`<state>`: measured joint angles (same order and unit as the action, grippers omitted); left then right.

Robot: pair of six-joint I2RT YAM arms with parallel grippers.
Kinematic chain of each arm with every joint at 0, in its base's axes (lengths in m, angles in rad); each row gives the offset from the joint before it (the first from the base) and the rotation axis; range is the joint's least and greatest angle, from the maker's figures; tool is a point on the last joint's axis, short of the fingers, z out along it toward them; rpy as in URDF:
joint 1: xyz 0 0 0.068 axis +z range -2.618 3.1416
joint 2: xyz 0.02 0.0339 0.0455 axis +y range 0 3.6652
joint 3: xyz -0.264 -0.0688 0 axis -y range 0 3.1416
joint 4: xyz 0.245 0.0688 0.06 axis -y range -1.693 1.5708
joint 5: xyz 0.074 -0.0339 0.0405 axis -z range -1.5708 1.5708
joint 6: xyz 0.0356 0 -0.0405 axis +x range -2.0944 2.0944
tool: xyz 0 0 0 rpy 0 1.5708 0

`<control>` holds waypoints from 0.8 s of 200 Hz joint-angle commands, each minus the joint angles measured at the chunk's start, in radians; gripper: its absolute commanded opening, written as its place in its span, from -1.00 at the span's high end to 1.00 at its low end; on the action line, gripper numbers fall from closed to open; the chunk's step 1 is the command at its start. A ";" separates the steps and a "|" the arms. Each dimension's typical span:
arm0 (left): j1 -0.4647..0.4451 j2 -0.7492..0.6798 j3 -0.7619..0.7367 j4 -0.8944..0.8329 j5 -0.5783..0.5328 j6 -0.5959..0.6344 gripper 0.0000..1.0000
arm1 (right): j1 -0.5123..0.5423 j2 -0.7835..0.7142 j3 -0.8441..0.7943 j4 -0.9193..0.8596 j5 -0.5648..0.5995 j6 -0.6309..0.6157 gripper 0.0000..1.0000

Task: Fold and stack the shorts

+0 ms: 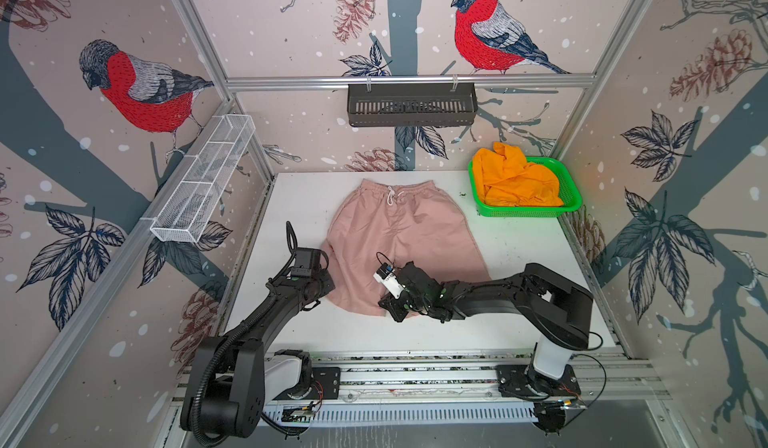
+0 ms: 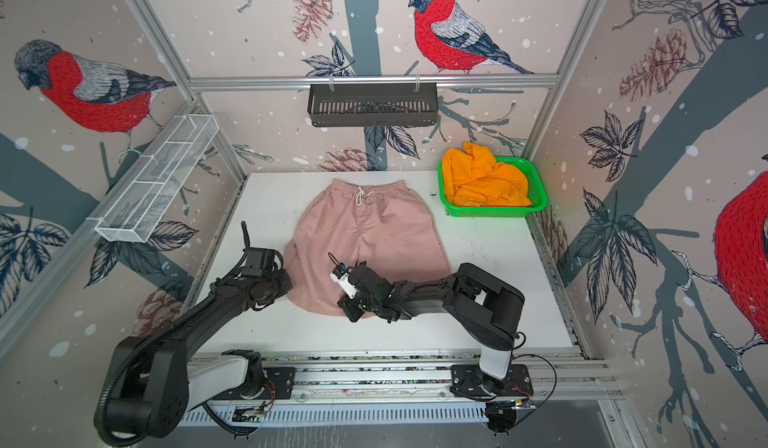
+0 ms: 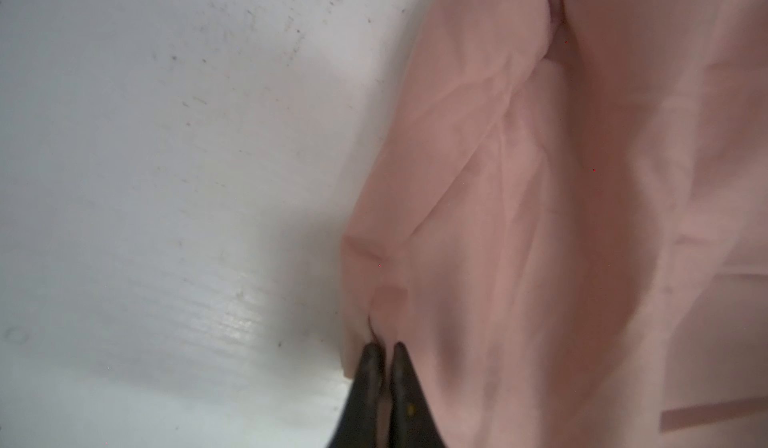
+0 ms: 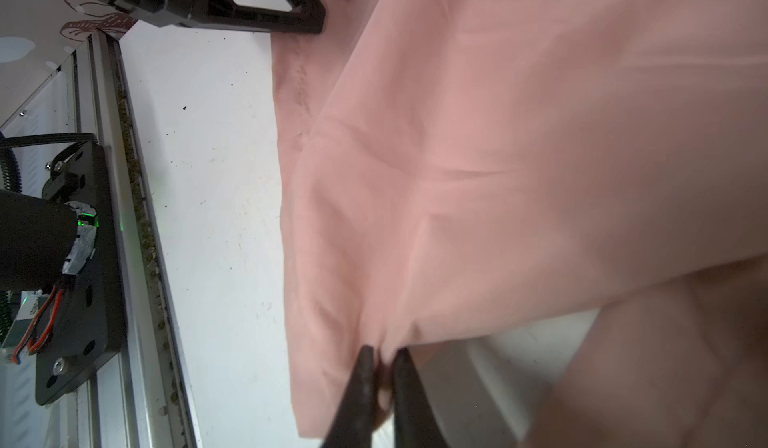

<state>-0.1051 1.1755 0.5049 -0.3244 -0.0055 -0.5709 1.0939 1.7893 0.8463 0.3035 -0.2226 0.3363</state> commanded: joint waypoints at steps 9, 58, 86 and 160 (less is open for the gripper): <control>0.011 -0.028 0.033 -0.003 0.063 -0.004 1.00 | 0.000 -0.013 0.012 -0.007 -0.058 0.015 0.97; 0.073 -0.169 0.093 -0.152 0.437 -0.085 1.00 | -0.056 -0.112 0.019 -0.148 -0.201 0.113 0.96; 0.078 -0.174 0.106 -0.322 0.597 -0.094 1.00 | -0.069 -0.119 0.021 -0.211 -0.192 0.103 0.94; 0.112 -0.151 0.292 -0.704 0.378 0.113 1.00 | -0.094 -0.094 0.036 -0.286 -0.187 0.055 0.45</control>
<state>-0.0109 1.0286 0.7544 -0.8570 0.4717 -0.5438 1.0145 1.7031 0.8715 0.0528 -0.4114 0.4137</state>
